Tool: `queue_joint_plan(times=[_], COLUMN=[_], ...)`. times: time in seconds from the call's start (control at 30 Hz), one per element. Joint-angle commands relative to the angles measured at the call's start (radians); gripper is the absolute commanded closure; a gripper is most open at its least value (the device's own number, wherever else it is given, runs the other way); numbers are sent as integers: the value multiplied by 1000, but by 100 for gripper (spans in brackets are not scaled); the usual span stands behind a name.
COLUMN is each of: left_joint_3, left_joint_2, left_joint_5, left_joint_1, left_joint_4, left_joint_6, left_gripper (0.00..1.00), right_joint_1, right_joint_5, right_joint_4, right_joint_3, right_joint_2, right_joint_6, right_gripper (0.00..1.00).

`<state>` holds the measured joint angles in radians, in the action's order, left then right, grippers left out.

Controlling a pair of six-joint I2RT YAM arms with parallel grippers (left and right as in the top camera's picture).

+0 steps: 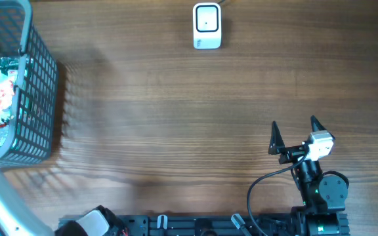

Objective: Scan the item barcode
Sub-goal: 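Reach the left gripper into the basket and grasp the green-capped jar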

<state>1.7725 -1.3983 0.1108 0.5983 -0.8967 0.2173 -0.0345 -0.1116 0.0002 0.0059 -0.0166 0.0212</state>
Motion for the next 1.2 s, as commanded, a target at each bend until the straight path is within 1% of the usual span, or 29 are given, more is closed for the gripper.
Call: queue_joint_plan(times=[0.0, 0.07, 0.13, 0.2, 0.33, 0.57, 0.63, 0.73, 0.93, 1.1, 1.17], left_joint_3=[25, 25, 25, 25, 24, 24, 21, 10, -33, -106, -141], left_joint_2=[-61, -87, -105, -124, -197, -355, -388, -428, -450, -451, -451], left_joint_5=[-19, -19, -19, -32, -35, -25, -2, 50, 47, -77, -86], left_joint_1=[105, 135, 154, 163, 161, 158, 154, 136, 65, 20, 19], left_joint_4=[-18, -54, -128, -164, -156, -219, -220, -223, -186, -117, -92], left_joint_6=[-32, -27, -28, -55, -177, -295, -298, -369, -473, -478, -475], left_gripper=[0, 0, 0, 0, 0, 0, 0, 0, 0, 0, 0], right_joint_1=[-2, -2, -2, -2, -2, -2, -2, -2, -2, -2, -2], right_joint_5=[9, 9, 9, 9, 9, 9, 9, 9, 9, 9, 9], right_joint_4=[5, 5, 5, 5, 5, 5, 5, 5, 5, 5, 5], right_joint_3=[-1, -1, -1, -1, -1, -1, -1, -1, -1, -1, -1], right_joint_2=[3, 3, 3, 3, 3, 3, 3, 3, 3, 3, 3], right_joint_6=[-2, -2, -2, -2, -2, -2, -2, -2, -2, -2, -2], right_gripper=[0, 0, 0, 0, 0, 0, 0, 0, 0, 0, 0])
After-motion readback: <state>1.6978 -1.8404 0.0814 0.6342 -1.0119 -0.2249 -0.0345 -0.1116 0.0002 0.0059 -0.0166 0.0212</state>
